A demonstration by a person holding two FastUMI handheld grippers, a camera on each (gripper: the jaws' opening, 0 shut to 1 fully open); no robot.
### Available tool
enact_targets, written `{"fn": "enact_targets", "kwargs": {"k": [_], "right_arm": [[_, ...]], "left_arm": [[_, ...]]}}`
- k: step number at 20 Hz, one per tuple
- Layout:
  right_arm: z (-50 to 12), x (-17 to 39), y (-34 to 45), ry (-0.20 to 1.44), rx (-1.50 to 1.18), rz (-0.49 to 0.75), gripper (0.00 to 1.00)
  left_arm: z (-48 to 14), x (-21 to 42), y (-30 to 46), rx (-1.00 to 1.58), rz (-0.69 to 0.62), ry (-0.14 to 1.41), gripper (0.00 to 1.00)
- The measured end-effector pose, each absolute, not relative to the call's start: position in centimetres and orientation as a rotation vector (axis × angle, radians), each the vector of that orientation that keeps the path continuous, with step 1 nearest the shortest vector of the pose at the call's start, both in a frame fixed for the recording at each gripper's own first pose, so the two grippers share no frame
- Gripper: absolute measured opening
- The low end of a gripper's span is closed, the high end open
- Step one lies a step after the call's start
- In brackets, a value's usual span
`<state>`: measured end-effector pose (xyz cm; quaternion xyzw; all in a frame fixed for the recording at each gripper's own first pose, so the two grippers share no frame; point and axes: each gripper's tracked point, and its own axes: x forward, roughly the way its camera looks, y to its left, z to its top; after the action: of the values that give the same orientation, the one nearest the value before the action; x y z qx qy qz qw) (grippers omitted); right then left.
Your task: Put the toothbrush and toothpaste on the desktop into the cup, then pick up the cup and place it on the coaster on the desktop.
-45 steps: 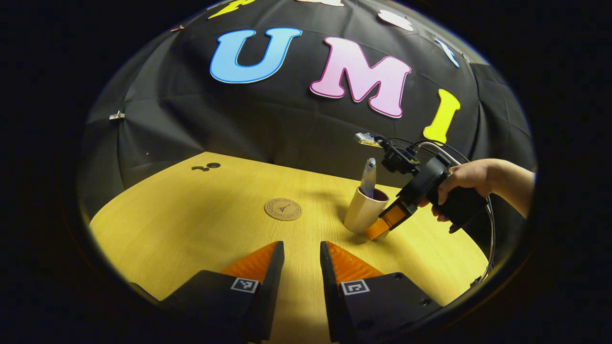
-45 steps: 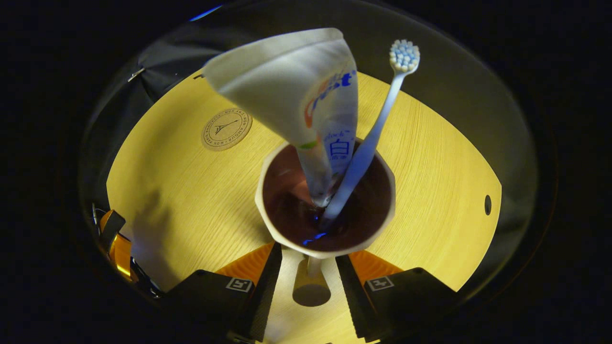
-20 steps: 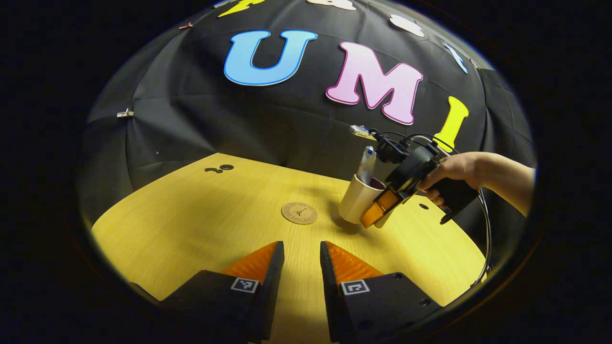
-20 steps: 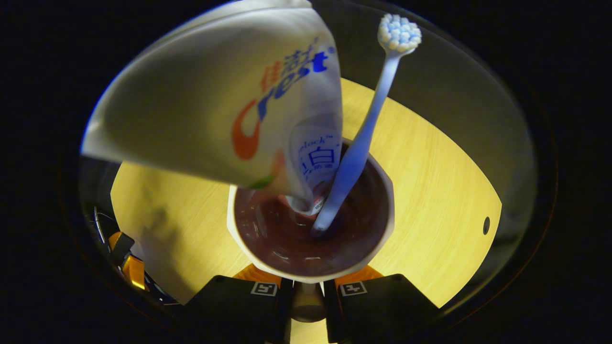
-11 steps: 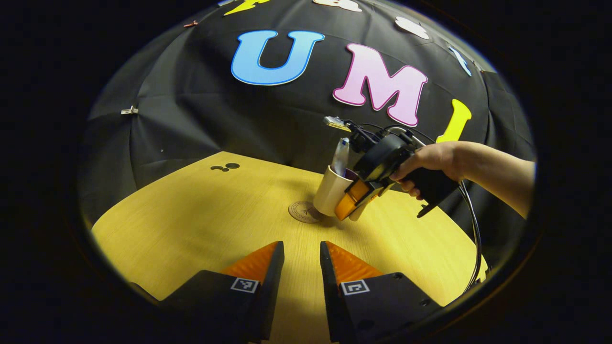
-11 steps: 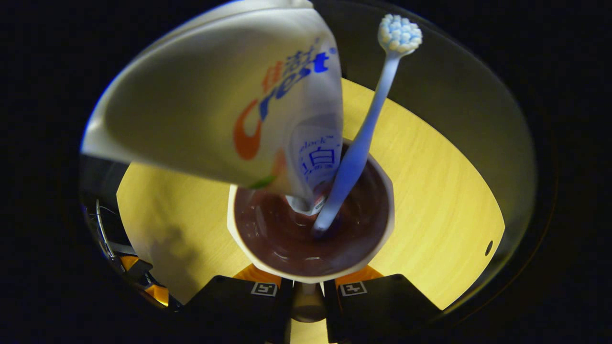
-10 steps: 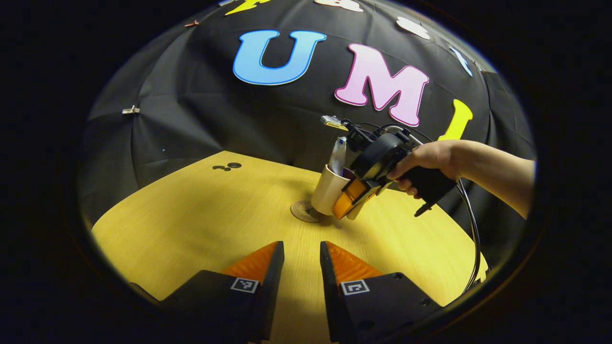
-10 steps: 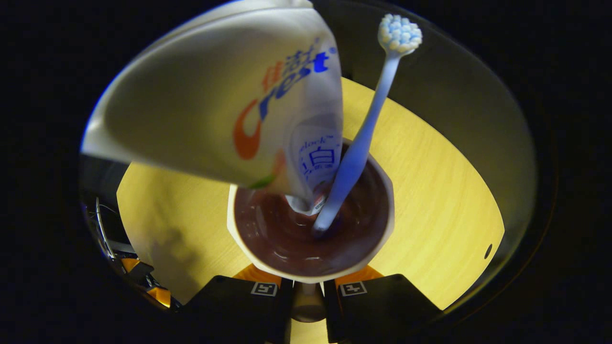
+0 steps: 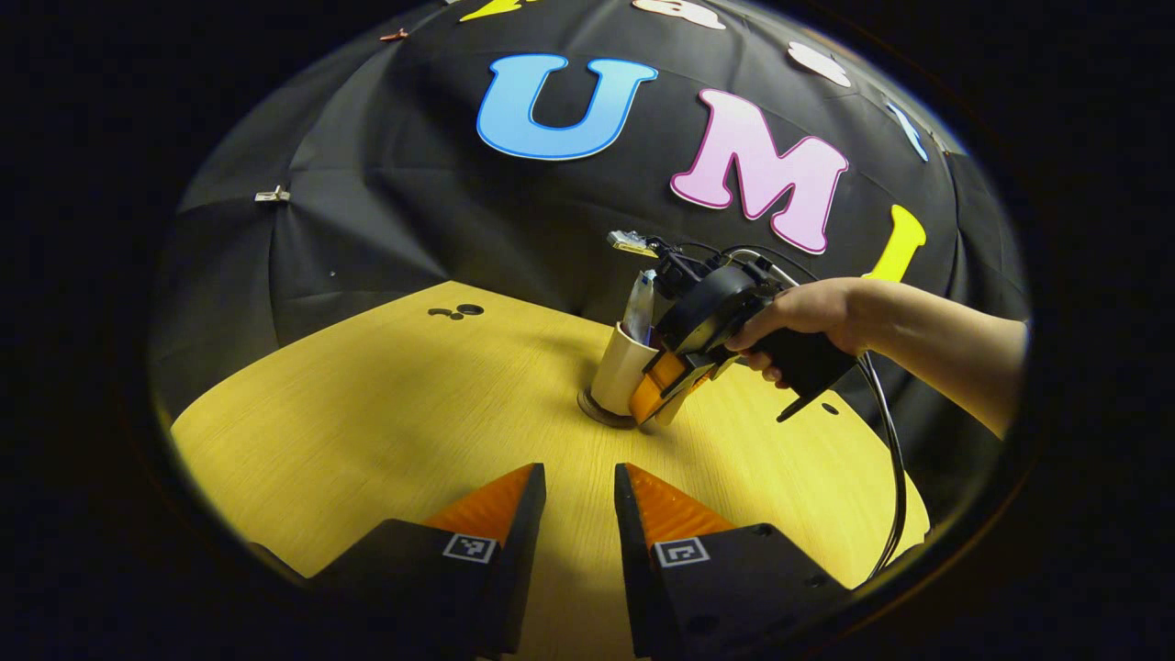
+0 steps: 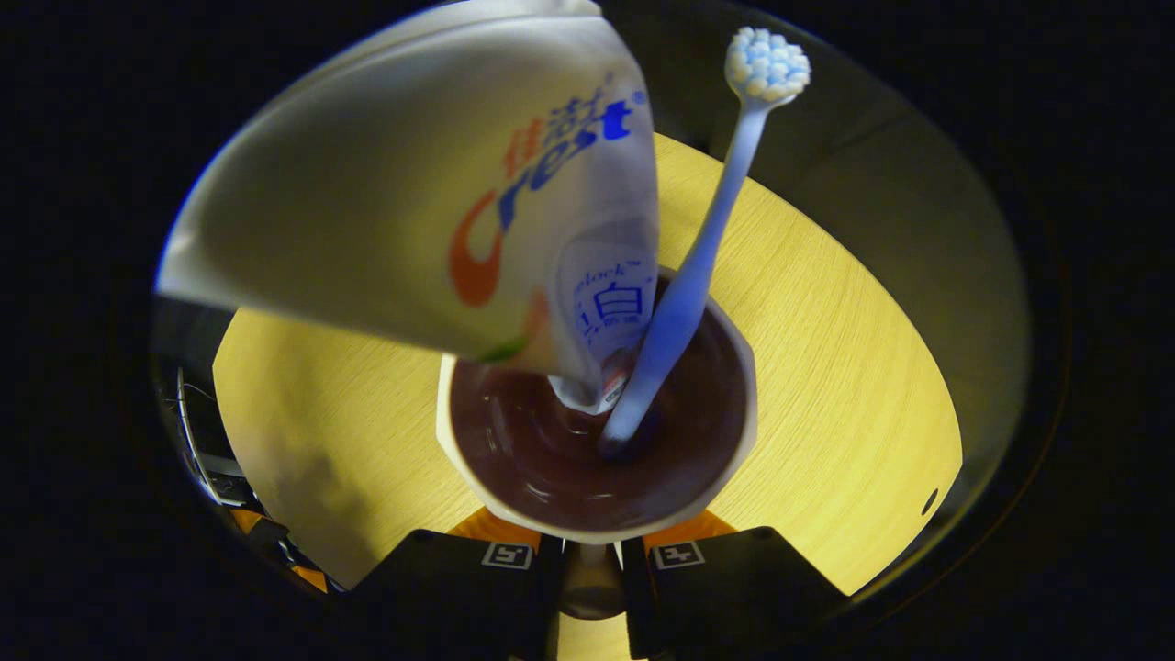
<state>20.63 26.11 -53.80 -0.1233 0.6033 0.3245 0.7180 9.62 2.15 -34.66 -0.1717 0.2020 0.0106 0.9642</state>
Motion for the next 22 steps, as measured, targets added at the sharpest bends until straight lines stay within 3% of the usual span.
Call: {"fn": "enact_targets", "kwargs": {"k": [1, 4, 5, 8, 10, 11, 14, 18, 22], "right_arm": [[-54.0, 20.6, 26.4, 1.337, -0.278, 0.717, 0.32], [-54.3, 20.5, 26.6, 1.354, -0.280, 0.723, 0.33], [-54.4, 20.5, 26.6, 1.361, -0.283, 0.723, 0.28], [-54.4, 20.5, 26.8, 1.365, -0.269, 0.720, 0.33], [-53.8, 20.6, 26.3, 1.360, -0.256, 0.723, 0.29], [-53.5, 20.6, 26.0, 1.357, -0.255, 0.724, 0.35], [-53.4, 20.8, 26.1, 1.353, -0.252, 0.715, 0.36], [-52.7, 21.0, 25.6, 1.335, -0.261, 0.713, 0.59], [-51.7, 21.4, 25.6, 1.290, -0.229, 0.695, 0.64]], "left_arm": [[-34.6, 9.6, 2.2, -0.349, 0.022, 0.410, 0.48], [-34.9, 9.8, 2.3, -0.353, 0.027, 0.412, 0.48], [-34.9, 9.9, 2.3, -0.353, 0.028, 0.412, 0.48], [-34.8, 10.0, 2.2, -0.354, 0.029, 0.409, 0.48], [-34.9, 10.1, 2.2, -0.352, 0.029, 0.412, 0.48], [-34.9, 10.1, 2.1, -0.352, 0.028, 0.413, 0.48], [-34.7, 10.2, 2.0, -0.352, 0.026, 0.412, 0.48], [-34.3, 10.3, 1.7, -0.347, 0.021, 0.410, 0.48], [-33.8, 10.2, 1.6, -0.345, 0.014, 0.420, 0.48]]}}
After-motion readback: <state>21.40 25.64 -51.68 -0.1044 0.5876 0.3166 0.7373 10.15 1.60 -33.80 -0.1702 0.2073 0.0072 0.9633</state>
